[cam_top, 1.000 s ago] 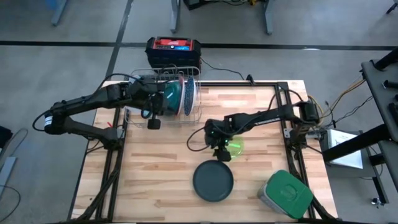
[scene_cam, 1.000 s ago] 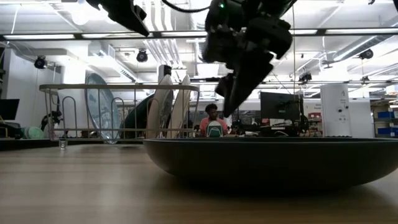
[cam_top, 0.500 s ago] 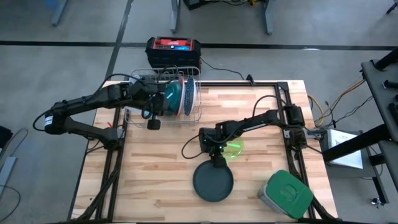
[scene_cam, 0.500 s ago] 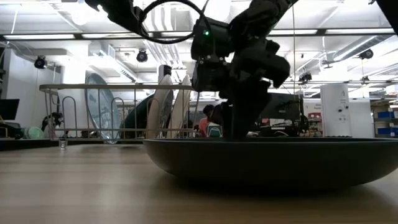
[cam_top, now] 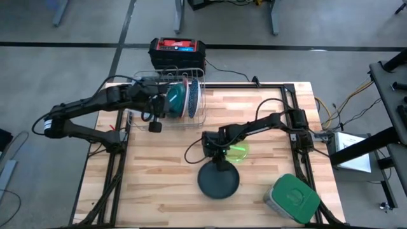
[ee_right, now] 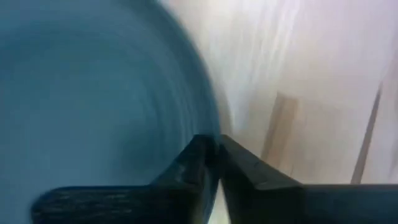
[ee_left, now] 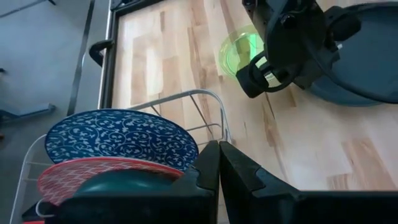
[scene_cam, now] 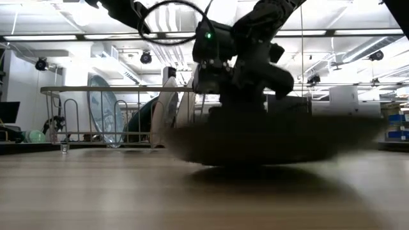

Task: Sort dishes
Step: Put the dark green plate into the dish rack

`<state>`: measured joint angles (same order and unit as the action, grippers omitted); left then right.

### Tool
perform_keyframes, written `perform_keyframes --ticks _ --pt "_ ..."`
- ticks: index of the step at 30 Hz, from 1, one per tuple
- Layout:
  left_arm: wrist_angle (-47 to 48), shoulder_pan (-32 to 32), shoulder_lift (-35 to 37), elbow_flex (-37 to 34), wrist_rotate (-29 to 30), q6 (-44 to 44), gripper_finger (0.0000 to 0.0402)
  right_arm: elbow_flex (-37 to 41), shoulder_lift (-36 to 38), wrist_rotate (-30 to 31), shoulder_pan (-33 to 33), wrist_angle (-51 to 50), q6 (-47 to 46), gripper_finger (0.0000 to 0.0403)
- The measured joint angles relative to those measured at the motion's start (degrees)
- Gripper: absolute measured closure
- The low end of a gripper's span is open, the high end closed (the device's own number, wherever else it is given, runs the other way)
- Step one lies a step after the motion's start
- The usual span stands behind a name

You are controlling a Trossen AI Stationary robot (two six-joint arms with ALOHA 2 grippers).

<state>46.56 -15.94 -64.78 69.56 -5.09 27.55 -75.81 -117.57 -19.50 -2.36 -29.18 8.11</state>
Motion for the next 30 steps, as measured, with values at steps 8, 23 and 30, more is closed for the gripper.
perform_keyframes --ticks 8,23,30 --pt "-0.9 0.0 3.5 0.0 0.0 -1.9 0.0401 -3.2 2.6 1.7 -0.2 -0.8 3.0 0.0399" --pt "-11.5 0.0 14.3 -9.2 -16.5 -3.6 0.0401 -3.3 28.4 45.7 -11.4 13.1 36.7 0.0402" --pt "-17.1 0.1 18.4 -13.2 -16.5 -6.9 0.0401 -3.3 34.5 29.8 -12.0 21.1 57.1 0.0402"
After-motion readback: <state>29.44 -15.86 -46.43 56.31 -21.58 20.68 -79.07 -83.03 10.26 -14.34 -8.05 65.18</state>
